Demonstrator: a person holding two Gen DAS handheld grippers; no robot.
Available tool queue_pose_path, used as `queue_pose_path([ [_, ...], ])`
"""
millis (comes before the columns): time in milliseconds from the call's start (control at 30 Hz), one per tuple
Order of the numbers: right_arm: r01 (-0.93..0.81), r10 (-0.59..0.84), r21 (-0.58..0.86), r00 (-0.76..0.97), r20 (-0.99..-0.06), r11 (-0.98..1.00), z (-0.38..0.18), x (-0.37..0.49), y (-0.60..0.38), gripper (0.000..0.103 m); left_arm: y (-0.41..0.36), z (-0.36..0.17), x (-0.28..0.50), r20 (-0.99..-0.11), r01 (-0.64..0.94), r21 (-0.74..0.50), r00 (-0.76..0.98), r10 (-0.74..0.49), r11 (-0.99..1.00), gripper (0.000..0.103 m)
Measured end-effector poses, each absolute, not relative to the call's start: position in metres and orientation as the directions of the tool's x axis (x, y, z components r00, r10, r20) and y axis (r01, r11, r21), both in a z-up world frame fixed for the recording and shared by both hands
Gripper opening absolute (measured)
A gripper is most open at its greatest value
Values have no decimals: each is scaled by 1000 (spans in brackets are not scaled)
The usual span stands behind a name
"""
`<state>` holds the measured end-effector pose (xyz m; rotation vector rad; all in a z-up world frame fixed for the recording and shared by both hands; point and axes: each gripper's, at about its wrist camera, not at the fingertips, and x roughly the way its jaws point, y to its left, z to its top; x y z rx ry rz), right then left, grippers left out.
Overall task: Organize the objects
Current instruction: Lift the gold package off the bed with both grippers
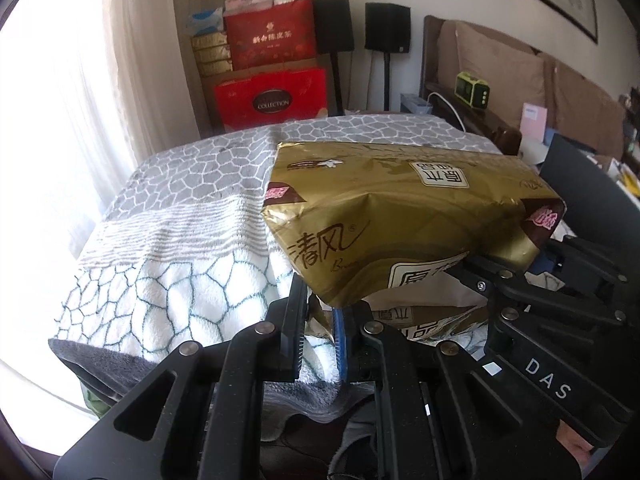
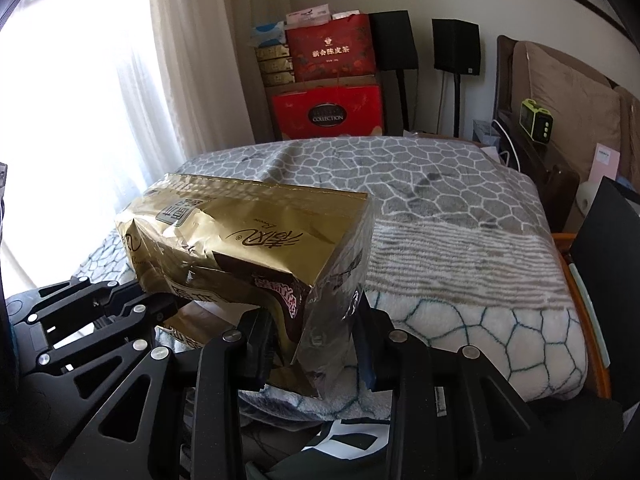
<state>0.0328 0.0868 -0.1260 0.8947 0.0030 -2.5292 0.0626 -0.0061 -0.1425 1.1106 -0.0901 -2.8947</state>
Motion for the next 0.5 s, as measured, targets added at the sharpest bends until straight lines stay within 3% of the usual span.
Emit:
queue_pose_path([
  [500,420,-493,262,-686,-535,-869,-130,35,115,33,23,-136,72,-616,33,142,-779,-114,-989,11],
])
